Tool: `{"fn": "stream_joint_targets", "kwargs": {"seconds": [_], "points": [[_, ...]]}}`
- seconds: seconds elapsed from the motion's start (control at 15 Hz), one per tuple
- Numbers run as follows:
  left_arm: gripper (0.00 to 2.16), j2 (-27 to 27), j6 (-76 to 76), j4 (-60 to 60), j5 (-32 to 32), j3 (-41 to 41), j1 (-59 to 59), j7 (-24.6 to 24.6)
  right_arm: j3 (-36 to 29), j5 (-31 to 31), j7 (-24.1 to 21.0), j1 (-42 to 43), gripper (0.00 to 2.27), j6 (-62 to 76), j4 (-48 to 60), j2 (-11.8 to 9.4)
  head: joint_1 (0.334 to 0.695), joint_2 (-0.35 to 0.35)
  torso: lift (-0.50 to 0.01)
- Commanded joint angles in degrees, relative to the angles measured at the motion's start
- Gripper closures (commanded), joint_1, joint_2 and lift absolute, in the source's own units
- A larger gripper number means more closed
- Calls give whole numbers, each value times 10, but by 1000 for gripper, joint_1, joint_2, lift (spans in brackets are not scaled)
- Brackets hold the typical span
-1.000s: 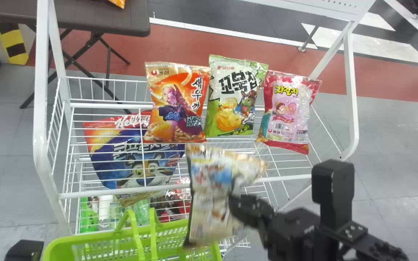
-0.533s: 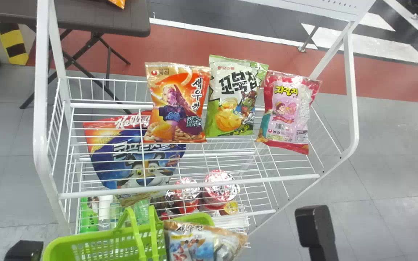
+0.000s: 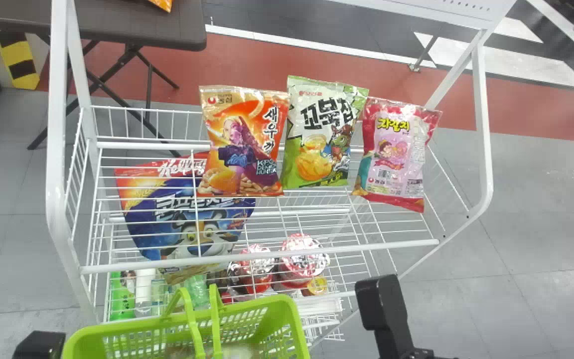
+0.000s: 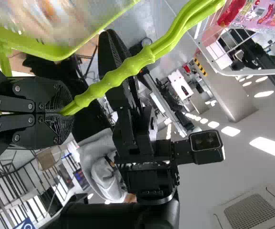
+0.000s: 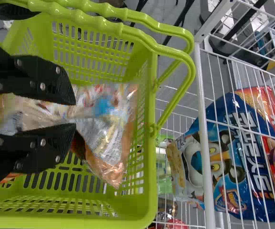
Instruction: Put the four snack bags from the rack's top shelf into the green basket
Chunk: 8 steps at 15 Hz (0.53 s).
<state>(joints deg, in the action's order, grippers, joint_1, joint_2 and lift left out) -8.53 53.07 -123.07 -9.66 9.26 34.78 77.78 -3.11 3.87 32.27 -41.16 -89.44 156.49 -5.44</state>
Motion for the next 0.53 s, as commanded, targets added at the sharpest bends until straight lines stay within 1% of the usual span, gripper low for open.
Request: {"fn": "stream_joint_targets", "kwargs": {"seconds": [0.0, 0.07, 0.2, 0.27, 0.33, 0.47], "points": [[1534, 1, -2, 0, 0, -1, -1, 0, -8, 2, -5, 2, 53, 0, -1, 1, 695, -350, 0], [1534, 1, -2, 1, 0, 1, -1, 1, -8, -2, -16, 2, 53, 88, -17, 3, 695, -350, 0], [1534, 3, -2, 1, 1, 3, -2, 1, 1, -3, -83, 9, 53, 318, -75, 7, 695, -350, 0], [1534, 2, -2, 1, 1, 3, -2, 1, 13, -4, -121, 27, 70, 411, -113, 10, 695, -350, 0], [1534, 2, -2, 1, 1, 4, -2, 2, 26, -4, -155, 50, 90, 497, -153, 12, 695, -350, 0], [1534, 1, 0, 1, 1, 4, -1, 3, 53, -18, -223, 94, 90, 612, -219, 16, 695, -350, 0]]}}
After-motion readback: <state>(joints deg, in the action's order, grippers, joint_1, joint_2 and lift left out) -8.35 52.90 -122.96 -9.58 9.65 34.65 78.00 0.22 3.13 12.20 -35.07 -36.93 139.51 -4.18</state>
